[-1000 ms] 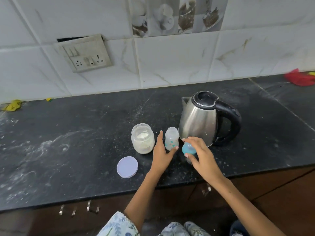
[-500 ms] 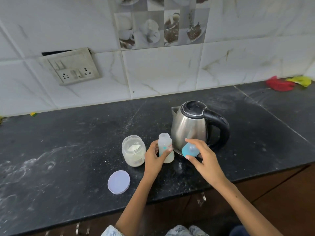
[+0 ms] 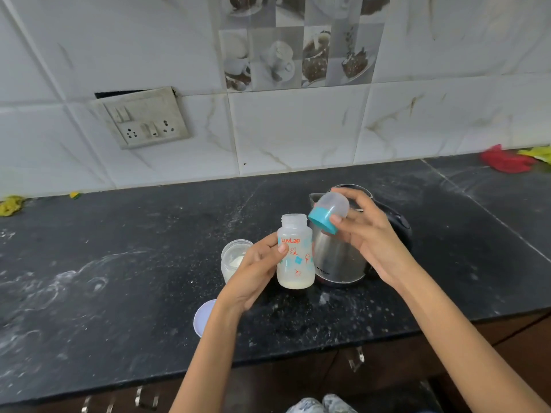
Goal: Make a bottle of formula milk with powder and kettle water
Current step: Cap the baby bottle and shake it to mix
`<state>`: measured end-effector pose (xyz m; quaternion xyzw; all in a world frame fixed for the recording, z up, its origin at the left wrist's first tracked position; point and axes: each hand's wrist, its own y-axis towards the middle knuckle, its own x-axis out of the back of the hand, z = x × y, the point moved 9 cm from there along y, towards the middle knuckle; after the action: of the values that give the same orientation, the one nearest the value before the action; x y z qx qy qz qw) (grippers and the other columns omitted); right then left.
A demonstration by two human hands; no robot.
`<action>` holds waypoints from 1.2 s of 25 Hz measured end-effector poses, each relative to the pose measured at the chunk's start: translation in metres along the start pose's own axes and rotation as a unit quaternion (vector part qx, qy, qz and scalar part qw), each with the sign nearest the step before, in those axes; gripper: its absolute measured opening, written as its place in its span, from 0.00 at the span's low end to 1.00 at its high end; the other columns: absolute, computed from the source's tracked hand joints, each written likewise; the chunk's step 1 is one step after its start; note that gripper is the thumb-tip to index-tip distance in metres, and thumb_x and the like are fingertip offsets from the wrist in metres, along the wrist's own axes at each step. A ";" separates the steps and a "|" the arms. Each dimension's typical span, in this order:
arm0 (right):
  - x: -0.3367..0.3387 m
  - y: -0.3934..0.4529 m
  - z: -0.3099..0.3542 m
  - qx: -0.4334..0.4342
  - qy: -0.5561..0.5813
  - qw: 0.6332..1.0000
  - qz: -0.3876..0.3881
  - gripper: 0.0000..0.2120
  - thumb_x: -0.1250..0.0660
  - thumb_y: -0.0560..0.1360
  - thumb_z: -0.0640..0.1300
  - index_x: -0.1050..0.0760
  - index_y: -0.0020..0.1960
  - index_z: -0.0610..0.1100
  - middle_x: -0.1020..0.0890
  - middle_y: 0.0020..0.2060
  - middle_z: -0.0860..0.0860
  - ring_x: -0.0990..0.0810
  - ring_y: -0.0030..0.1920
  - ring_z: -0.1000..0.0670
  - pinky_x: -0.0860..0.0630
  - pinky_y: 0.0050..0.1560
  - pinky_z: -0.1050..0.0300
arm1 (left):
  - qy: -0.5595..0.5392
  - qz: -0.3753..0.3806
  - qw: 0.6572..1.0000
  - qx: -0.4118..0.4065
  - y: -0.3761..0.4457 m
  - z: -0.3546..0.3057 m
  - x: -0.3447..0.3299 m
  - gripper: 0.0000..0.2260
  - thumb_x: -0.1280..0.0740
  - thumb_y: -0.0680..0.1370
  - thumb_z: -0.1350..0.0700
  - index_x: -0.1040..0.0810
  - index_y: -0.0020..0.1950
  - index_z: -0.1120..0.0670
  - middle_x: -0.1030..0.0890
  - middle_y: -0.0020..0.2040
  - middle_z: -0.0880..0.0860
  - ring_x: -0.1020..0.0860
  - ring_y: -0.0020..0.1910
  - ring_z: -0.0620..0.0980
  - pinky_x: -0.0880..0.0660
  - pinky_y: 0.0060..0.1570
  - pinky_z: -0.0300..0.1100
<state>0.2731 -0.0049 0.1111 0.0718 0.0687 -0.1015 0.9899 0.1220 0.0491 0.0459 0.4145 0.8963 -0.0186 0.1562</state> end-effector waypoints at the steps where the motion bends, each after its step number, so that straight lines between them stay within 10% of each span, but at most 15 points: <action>1: -0.005 0.006 0.005 -0.004 0.020 1.000 0.024 0.24 0.29 0.69 0.42 0.26 0.65 0.49 0.17 0.58 0.45 0.18 0.57 0.48 0.19 0.49 0.59 | -0.002 0.011 1.000 -0.005 0.000 -0.005 -0.003 0.25 0.30 0.74 0.45 0.26 0.67 0.56 0.24 0.65 0.62 0.27 0.66 0.61 0.33 0.68 0.58; 7: -0.023 0.025 0.028 0.015 0.008 0.996 0.084 0.26 0.30 0.72 0.41 0.30 0.69 0.44 0.20 0.60 0.37 0.21 0.61 0.39 0.22 0.59 0.49 | -0.001 0.038 0.999 -0.025 -0.003 -0.028 -0.012 0.25 0.31 0.75 0.44 0.27 0.67 0.57 0.21 0.63 0.60 0.24 0.63 0.59 0.26 0.62 0.50; 12: -0.042 0.022 0.035 0.030 -0.082 0.986 0.140 0.26 0.25 0.68 0.39 0.25 0.65 0.47 0.16 0.55 0.48 0.17 0.55 0.49 0.21 0.50 0.61 | 0.029 0.019 0.999 -0.030 -0.004 -0.031 -0.022 0.24 0.31 0.75 0.46 0.27 0.66 0.57 0.21 0.61 0.61 0.23 0.62 0.59 0.26 0.61 0.49; 17: -0.038 0.021 0.036 0.063 -0.372 0.926 0.015 0.30 0.23 0.58 0.64 0.28 0.53 0.53 0.19 0.45 0.59 0.20 0.44 0.64 0.23 0.38 0.70 | 0.077 -0.014 0.996 -0.047 -0.007 -0.031 -0.027 0.15 0.36 0.78 0.57 0.26 0.65 0.56 0.19 0.59 0.56 0.21 0.60 0.53 0.24 0.56 0.39; 22: -0.037 0.011 0.025 -0.039 -0.121 0.975 0.182 0.29 0.25 0.71 0.39 0.31 0.69 0.46 0.21 0.63 0.53 0.22 0.63 0.55 0.23 0.57 0.64 | 0.089 -0.051 0.993 -0.057 -0.016 -0.039 -0.025 0.15 0.36 0.79 0.58 0.27 0.65 0.59 0.19 0.59 0.59 0.21 0.59 0.55 0.24 0.57 0.43; 25: -0.036 0.015 0.028 0.012 -0.229 0.970 0.082 0.27 0.21 0.64 0.44 0.25 0.61 0.46 0.17 0.55 0.52 0.18 0.55 0.53 0.20 0.53 0.62 | 0.103 -0.062 0.991 -0.061 -0.019 -0.040 -0.028 0.16 0.36 0.78 0.59 0.28 0.66 0.58 0.19 0.59 0.58 0.21 0.59 0.53 0.23 0.57 0.42; 30: -0.046 0.005 0.014 -0.067 -0.068 0.979 0.180 0.30 0.28 0.70 0.38 0.32 0.70 0.46 0.19 0.62 0.53 0.21 0.62 0.55 0.24 0.61 0.63 | 0.102 -0.077 0.990 -0.064 -0.025 -0.042 -0.026 0.16 0.36 0.77 0.58 0.27 0.65 0.58 0.19 0.58 0.56 0.21 0.58 0.52 0.24 0.56 0.41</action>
<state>0.2307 0.0062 0.1329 0.0090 -0.0065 0.0787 0.9968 0.1079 0.0200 0.0913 0.3337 0.9360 0.0688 0.0886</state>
